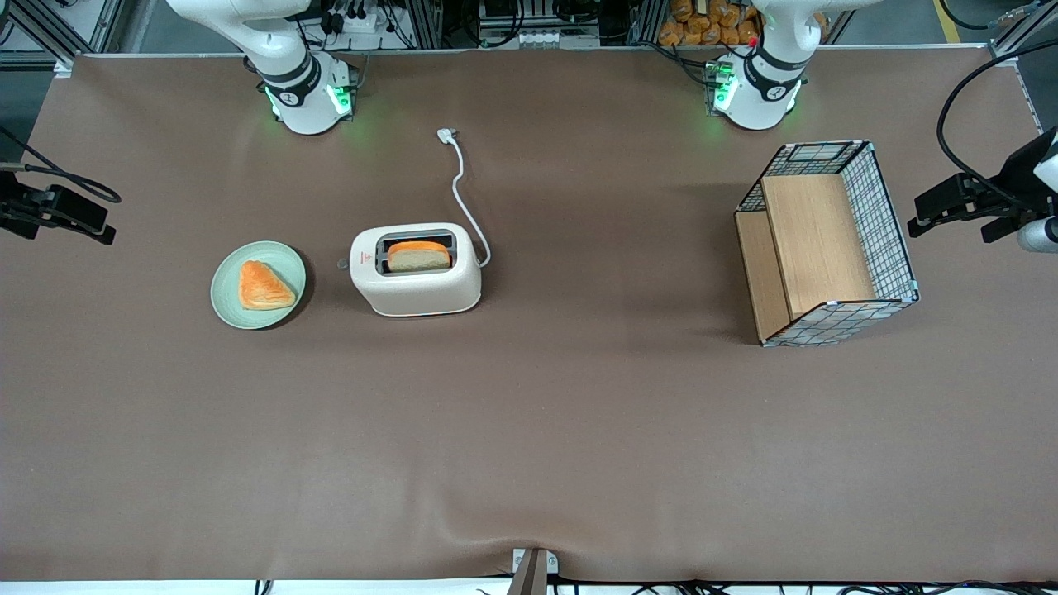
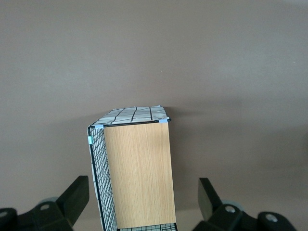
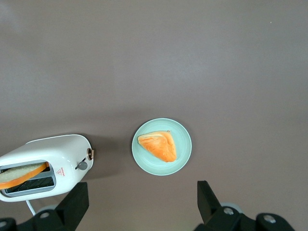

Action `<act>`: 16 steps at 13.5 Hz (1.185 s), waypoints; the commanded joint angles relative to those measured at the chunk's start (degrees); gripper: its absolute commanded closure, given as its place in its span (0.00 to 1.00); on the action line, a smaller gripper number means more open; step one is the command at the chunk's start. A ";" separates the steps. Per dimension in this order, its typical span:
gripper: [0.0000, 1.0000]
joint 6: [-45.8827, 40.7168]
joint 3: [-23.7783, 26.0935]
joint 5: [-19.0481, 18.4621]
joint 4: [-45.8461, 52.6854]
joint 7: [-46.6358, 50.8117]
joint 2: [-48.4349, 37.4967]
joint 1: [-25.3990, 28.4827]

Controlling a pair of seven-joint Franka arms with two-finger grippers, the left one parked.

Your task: Press toaster button with right arm

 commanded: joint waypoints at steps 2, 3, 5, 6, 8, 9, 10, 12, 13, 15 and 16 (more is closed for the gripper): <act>0.00 -1.15 0.44 -0.49 0.25 -0.53 0.10 -0.18; 0.00 -1.15 0.44 -0.40 0.25 -0.62 0.18 -0.27; 0.00 -1.50 0.53 -0.40 0.08 -0.70 0.36 -0.27; 0.00 -1.77 0.53 0.12 -0.01 -0.70 0.53 -0.18; 0.18 -2.38 0.53 2.23 -0.63 -0.70 1.32 -0.35; 0.40 -2.30 0.53 2.76 -1.59 -0.79 1.50 -0.36; 0.57 -2.30 0.53 2.85 -2.38 -0.88 1.50 -0.27; 0.99 -2.21 0.53 3.55 -4.05 -0.71 1.85 0.69; 1.00 -1.95 0.53 3.64 -5.01 -0.62 1.94 1.22; 1.00 -1.86 0.53 3.64 -6.16 -0.88 3.08 2.97; 1.00 -1.68 0.62 3.64 -6.77 -0.97 3.61 3.85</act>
